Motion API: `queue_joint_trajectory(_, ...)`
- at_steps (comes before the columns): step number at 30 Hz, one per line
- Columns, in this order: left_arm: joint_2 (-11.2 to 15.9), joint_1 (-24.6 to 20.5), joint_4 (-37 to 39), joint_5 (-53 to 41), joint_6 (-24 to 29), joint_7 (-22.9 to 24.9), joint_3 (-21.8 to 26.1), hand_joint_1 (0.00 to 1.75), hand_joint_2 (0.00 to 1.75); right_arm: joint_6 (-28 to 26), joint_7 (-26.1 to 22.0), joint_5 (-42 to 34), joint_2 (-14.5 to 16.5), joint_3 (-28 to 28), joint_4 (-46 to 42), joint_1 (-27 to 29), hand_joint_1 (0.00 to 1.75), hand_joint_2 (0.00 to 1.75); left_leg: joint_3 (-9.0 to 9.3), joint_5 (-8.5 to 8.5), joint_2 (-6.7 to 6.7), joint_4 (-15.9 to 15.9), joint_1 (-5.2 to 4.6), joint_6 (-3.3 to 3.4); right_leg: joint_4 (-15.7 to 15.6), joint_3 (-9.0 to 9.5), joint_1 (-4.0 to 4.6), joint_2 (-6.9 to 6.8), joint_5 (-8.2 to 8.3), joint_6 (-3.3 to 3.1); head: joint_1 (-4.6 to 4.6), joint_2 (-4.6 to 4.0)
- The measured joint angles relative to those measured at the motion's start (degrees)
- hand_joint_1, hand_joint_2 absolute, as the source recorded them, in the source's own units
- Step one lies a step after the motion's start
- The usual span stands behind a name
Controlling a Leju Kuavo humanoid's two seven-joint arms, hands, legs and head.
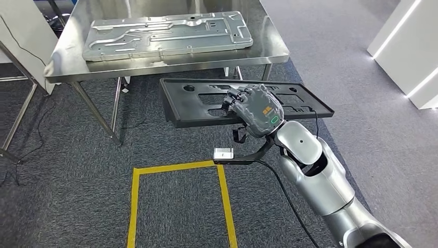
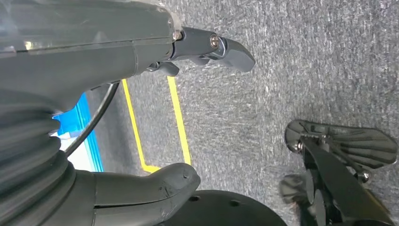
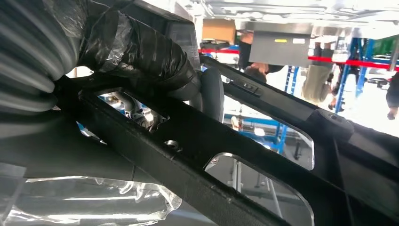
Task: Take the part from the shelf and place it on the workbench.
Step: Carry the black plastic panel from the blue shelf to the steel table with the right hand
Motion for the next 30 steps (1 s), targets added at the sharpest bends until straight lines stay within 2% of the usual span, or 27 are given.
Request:
queue_joint_trajectory(1,0.0,0.0,0.0,0.0,-0.1,0.0,0.0,0.00,1.75,0.2,0.0,0.0,0.0,0.0,0.2,-0.5,1.75,1.75,-0.17,-0.05,-0.25,0.1,-0.07,-0.26,-2.6,0.92,0.05,0.30,0.94,-0.19,-0.01,0.00)
queue_joint_trajectory(3,0.0,0.0,0.0,-0.1,-0.2,0.0,0.0,0.00,1.75,0.3,0.0,0.0,0.0,0.0,0.7,-1.1,1.75,1.75,-0.47,-0.15,-0.44,0.3,-0.26,-0.30,-4.3,1.43,0.11,0.72,1.12,-0.32,-0.01,0.00)
queue_joint_trajectory(5,0.1,0.1,-0.1,-0.1,-0.3,0.0,0.0,0.00,1.75,0.4,0.0,0.0,-0.1,0.0,1.2,-1.6,1.75,1.75,-0.46,-0.16,-0.39,0.2,-0.22,-0.16,-4.4,1.39,0.15,0.78,1.20,-0.42,-0.01,0.00)
queue_joint_trajectory(8,0.1,0.0,-0.1,-0.3,-0.5,0.0,0.0,0.00,1.75,1.0,0.2,0.1,-0.1,0.1,2.0,-2.5,1.75,1.75,-0.29,-0.01,-0.33,-0.1,-0.15,-0.45,-4.3,1.35,0.26,0.83,1.21,-0.76,-0.02,0.00)
queue_joint_trajectory(12,0.1,0.0,-0.1,-0.5,-0.6,-0.1,0.0,0.00,1.75,1.6,1.7,0.8,-0.2,0.7,3.5,-3.8,1.75,1.75,-0.20,0.03,-0.33,-0.2,-0.15,-0.67,-4.3,1.36,0.21,0.82,1.21,-0.90,-0.02,0.00)
queue_joint_trajectory(16,0.1,0.1,-0.1,-0.9,-0.6,-0.1,-0.1,0.00,1.75,0.9,3.0,1.5,-0.6,1.1,4.0,-2.6,1.75,1.75,-0.27,-0.17,-0.34,0.0,-0.24,-0.46,-4.4,1.40,0.09,0.82,1.20,-0.84,-0.01,0.00)
queue_joint_trajectory(19,0.1,0.1,-0.1,-1.0,-0.6,-0.1,-0.1,0.00,1.75,0.6,3.1,1.7,-1.1,1.2,3.9,-1.7,1.75,1.75,0.22,0.01,-0.15,-0.8,-0.08,-0.16,-4.8,1.72,0.14,0.83,1.20,-0.41,-0.02,0.00)
queue_joint_trajectory(21,0.1,0.1,-0.1,-1.0,-0.6,-0.2,-0.1,0.00,1.75,0.4,3.1,1.7,-1.5,1.2,3.8,-1.6,1.75,1.75,1.08,0.46,0.13,-2.1,0.33,0.09,-2.7,0.91,0.22,0.62,-0.22,-0.04,-0.01,0.00)
queue_joint_trajectory(22,0.1,0.1,-0.1,-1.0,-0.6,-0.2,-0.1,0.00,1.75,0.2,3.1,1.7,-1.7,1.2,3.8,-1.5,1.75,1.75,1.38,0.59,0.28,-2.4,0.48,0.18,0.2,-0.50,0.11,0.47,-1.80,0.12,0.00,0.00)
queue_joint_trajectory(24,0.1,0.1,-0.1,-1.0,-0.6,-0.3,-0.1,0.00,1.75,0.1,3.2,1.7,-2.0,1.3,3.8,-1.2,1.75,1.75,1.49,0.44,0.44,-2.4,0.48,0.31,7.6,-4.49,-0.12,0.38,-5.05,0.54,0.00,0.00)
queue_joint_trajectory(25,0.1,0.2,-0.1,-1.0,-0.6,-0.3,-0.1,0.00,1.75,0.1,3.2,1.7,-2.1,1.3,3.8,-0.9,1.75,1.75,1.51,0.28,0.46,-2.2,0.50,0.26,10.0,-5.89,-0.31,0.35,-5.49,0.76,0.00,0.00)
queue_joint_trajectory(26,0.1,0.2,-0.1,-1.0,-0.6,-0.3,-0.1,0.00,1.75,0.1,3.2,1.8,-2.2,1.3,3.8,-0.7,1.75,1.75,1.54,0.07,0.46,-2.0,0.54,0.12,10.2,-6.25,-0.50,0.32,-4.74,0.95,0.00,0.00)
queue_joint_trajectory(27,0.1,0.3,-0.1,-1.0,-0.6,-0.3,-0.1,0.00,1.75,0.1,3.2,1.8,-2.3,1.3,3.8,-0.5,1.75,1.75,1.60,-0.22,0.42,-1.7,0.62,-0.08,8.0,-5.38,-0.71,0.29,-2.92,1.13,0.00,0.00)
queue_joint_trajectory(28,0.1,0.3,-0.1,-1.0,-0.6,-0.3,-0.1,0.00,1.75,0.1,3.2,1.8,-2.4,1.3,3.8,-0.5,1.75,1.75,1.66,-0.60,0.39,-1.3,0.72,-0.35,4.2,-3.63,-0.93,0.28,-0.65,1.30,0.00,0.00)
queue_joint_trajectory(30,0.1,0.3,-0.1,-1.0,-0.6,-0.3,-0.1,0.00,1.75,0.1,3.2,1.8,-2.4,1.3,3.8,-0.5,1.75,1.75,1.57,-1.39,0.30,-0.5,0.70,-1.06,-2.1,-0.54,-0.94,0.54,1.89,1.17,-0.01,0.00)
